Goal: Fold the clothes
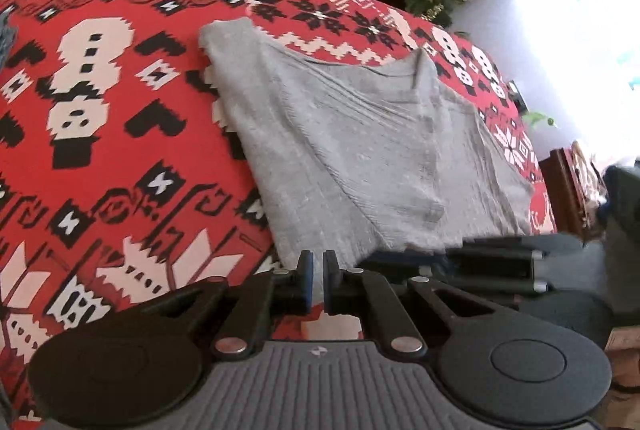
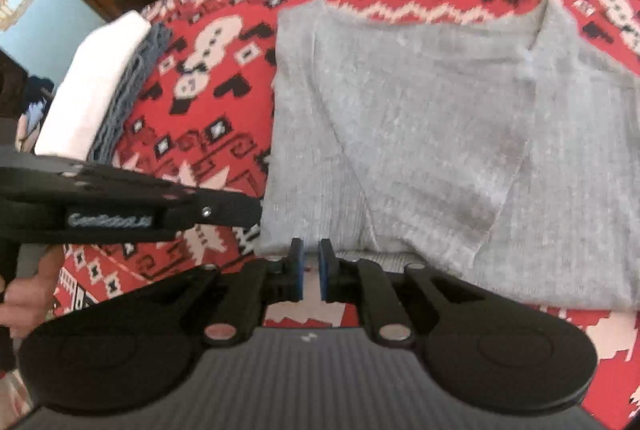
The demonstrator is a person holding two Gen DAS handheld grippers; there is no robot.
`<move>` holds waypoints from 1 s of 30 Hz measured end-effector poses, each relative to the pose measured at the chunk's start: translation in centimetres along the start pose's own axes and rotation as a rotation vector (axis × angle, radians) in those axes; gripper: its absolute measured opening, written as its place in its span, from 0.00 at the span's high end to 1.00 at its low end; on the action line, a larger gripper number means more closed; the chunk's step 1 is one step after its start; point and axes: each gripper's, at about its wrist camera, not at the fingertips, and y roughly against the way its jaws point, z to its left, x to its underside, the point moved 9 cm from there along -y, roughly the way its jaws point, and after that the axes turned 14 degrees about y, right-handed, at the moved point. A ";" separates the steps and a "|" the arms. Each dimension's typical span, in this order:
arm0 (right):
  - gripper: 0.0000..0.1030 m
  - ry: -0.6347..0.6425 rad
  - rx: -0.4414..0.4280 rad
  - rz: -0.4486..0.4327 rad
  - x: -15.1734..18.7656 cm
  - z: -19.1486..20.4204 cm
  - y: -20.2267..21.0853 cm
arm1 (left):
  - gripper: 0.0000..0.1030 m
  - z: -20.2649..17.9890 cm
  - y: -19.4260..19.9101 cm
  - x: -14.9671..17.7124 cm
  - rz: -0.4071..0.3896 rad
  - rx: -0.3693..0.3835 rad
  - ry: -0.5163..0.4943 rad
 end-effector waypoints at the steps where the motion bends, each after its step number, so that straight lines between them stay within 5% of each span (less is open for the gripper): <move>1: 0.91 -0.001 0.011 -0.013 -0.3 -0.1 0.2 | 0.95 0.0 -0.4 0.4 0.013 -0.011 -0.015; 8: 0.92 -0.007 0.046 0.024 0.5 -0.7 -1.2 | 0.96 0.7 -1.5 2.8 0.060 -0.069 -0.062; 16: 0.92 0.012 0.080 -0.018 0.3 -0.5 0.6 | 0.96 -1.0 -0.6 1.3 -0.013 -0.049 -0.036; 24: 0.95 0.060 0.132 0.026 1.3 -2.0 -0.1 | 0.98 -1.1 -1.9 2.7 0.021 -0.091 -0.051; 30: 0.91 -0.063 0.158 -0.025 1.7 -3.9 2.7 | 0.98 -2.8 -1.2 1.5 -0.022 -0.065 -0.045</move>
